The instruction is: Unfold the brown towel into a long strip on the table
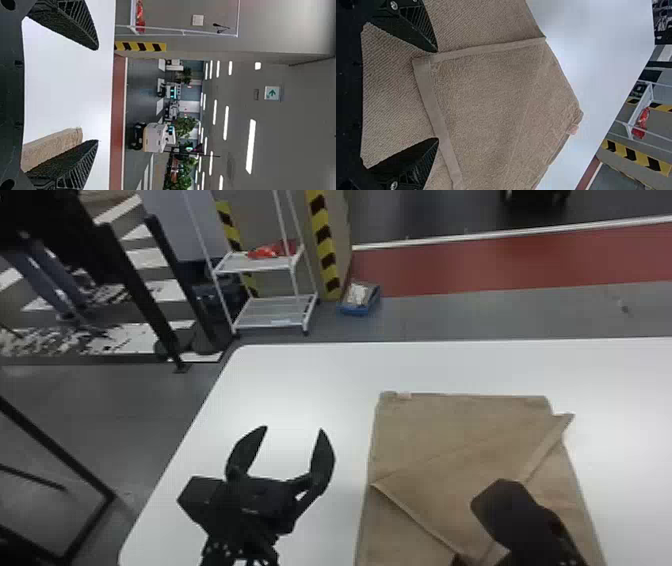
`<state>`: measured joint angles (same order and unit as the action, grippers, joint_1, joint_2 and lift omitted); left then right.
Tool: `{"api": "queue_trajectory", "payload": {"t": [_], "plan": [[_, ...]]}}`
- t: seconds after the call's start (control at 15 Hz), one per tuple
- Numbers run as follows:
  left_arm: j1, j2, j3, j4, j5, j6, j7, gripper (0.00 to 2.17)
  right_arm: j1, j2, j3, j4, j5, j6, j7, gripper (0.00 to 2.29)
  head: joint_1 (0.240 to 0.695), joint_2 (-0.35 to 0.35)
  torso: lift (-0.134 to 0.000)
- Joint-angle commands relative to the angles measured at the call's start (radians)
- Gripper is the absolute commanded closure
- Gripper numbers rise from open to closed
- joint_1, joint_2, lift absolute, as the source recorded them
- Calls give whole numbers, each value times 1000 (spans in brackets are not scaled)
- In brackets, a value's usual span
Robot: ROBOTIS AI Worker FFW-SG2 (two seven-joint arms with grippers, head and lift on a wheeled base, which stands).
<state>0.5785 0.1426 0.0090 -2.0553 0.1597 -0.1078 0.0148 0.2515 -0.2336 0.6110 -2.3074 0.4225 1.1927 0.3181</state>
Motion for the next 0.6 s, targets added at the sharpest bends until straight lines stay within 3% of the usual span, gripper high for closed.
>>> {"api": "queue_trajectory", "payload": {"t": [0.0,0.13,0.53], "plan": [[-2,0,-3,7,1,0,-3,22,-5,14,18,2,10,0,-1,83,695,286,-124],[-14,2,-12,17,1,0,-9,26,-12,17,39,13,50,12,-1,90,695,300,-124],[-29,2,-31,37,0,6,-19,26,-37,22,44,65,58,37,-2,144,695,273,-124]]}}
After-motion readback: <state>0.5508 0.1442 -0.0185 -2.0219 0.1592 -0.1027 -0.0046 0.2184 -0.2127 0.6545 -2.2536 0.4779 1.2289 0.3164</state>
